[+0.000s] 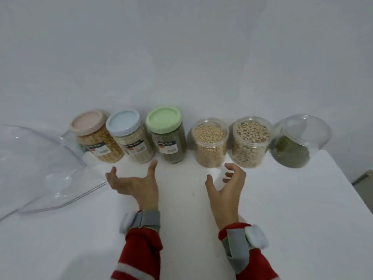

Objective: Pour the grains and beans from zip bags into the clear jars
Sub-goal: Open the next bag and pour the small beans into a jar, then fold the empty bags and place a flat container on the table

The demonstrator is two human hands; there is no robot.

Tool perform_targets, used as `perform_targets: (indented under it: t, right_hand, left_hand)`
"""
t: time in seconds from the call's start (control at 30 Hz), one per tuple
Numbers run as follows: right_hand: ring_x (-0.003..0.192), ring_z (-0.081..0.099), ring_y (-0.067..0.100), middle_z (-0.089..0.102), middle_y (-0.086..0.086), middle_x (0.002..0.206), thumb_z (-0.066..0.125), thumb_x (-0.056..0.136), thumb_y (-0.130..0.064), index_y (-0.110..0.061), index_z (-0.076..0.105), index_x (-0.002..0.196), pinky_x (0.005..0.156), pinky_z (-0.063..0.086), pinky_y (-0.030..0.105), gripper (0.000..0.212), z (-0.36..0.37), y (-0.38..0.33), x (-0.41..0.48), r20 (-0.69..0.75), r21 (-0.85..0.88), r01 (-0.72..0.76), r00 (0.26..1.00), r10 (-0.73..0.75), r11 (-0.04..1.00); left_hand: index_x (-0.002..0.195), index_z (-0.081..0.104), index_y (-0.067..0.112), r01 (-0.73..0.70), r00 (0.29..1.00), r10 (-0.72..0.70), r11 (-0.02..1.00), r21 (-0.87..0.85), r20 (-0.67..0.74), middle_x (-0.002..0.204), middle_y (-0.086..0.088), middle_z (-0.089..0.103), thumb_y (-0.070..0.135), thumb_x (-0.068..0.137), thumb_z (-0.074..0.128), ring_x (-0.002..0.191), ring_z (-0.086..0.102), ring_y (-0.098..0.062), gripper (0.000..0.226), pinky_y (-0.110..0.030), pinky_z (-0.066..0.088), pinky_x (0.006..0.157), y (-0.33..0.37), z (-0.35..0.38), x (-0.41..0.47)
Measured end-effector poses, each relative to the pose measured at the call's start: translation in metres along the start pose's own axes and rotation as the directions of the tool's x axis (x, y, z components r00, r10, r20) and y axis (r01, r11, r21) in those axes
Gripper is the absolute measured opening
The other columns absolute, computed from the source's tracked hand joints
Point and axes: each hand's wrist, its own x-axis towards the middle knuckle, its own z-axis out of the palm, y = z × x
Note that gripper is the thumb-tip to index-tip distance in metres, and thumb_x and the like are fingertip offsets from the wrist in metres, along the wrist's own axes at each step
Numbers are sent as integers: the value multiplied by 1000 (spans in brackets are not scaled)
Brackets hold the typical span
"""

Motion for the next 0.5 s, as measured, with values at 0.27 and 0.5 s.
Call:
perform_targets:
  t: [0.27, 0.5]
  right_hand:
    - [109, 53, 24, 43, 8, 129, 76, 82, -7, -11, 41, 130, 88, 50, 27, 60, 116, -25, -1, 195, 159, -188, 968, 156, 969]
    - [95, 49, 31, 37, 10, 117, 80, 75, -1, -2, 42, 119, 80, 48, 31, 58, 145, -32, -8, -17, 112, -183, 982, 186, 977]
  left_hand:
    - [128, 46, 2, -123, 943, 106, 992, 34, 316, 121, -6, 48, 9, 77, 81, 101, 55, -17, 62, -21, 51, 82, -18, -21, 84]
    - [123, 50, 10, -131, 914, 120, 991, 3, 389, 119, -7, 59, 15, 81, 78, 104, 57, -18, 51, -17, 49, 85, -14, -24, 86]
